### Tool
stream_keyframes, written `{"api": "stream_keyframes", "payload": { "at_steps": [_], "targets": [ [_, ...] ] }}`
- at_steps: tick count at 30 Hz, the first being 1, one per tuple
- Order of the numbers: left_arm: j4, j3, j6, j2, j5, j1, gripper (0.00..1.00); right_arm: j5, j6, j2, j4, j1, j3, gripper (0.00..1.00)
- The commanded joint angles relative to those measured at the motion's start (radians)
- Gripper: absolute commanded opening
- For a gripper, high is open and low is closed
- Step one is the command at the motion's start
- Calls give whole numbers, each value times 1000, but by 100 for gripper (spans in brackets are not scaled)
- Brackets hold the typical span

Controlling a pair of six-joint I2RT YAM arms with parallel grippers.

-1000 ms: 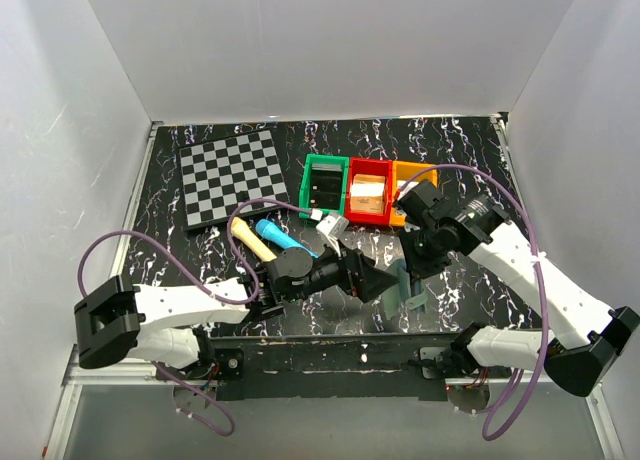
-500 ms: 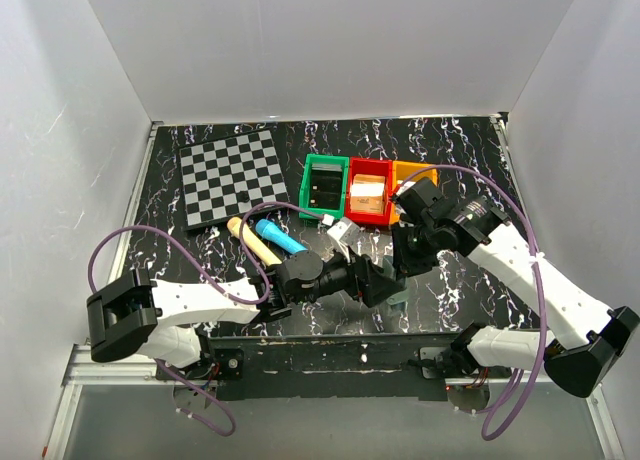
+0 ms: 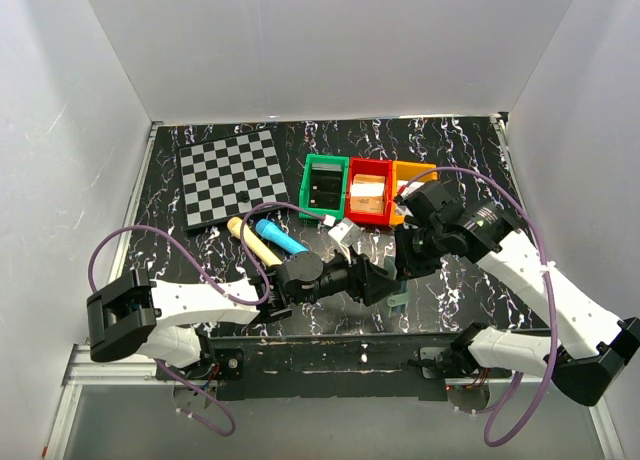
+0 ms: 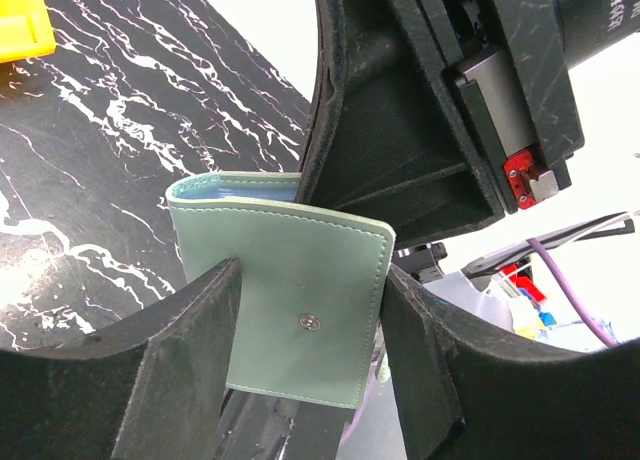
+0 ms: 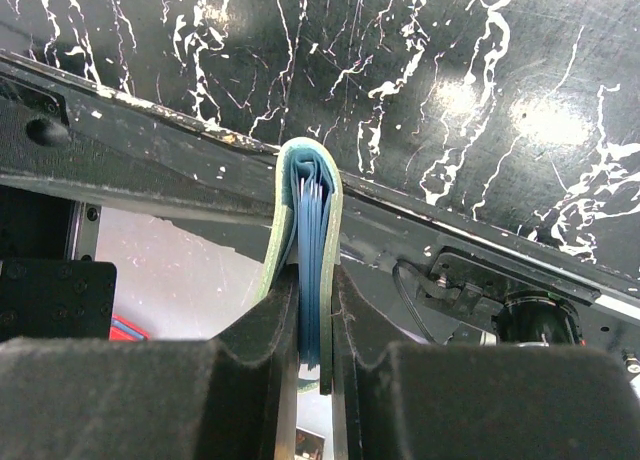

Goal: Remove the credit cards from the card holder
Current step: Open the card holder at the center of the board.

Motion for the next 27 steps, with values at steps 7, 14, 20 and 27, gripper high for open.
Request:
{"api": "stream_keyframes", "payload": {
  "at_steps": [7, 14, 20, 27],
  "targets": [
    [-82, 23, 42, -1, -26, -2, 39, -151, 34, -51, 66, 8, 28, 1],
    [-84, -15, 48, -44, -32, -2, 6, -197, 20, -54, 70, 8, 38, 1],
    [-176, -47, 39, -94, -69, -2, 0, -203, 6, -56, 101, 8, 1, 1],
    [-335, -130, -53, -175, -212, -2, 45, -145, -12, 4, 159, 8, -77, 1]
  ]
}}
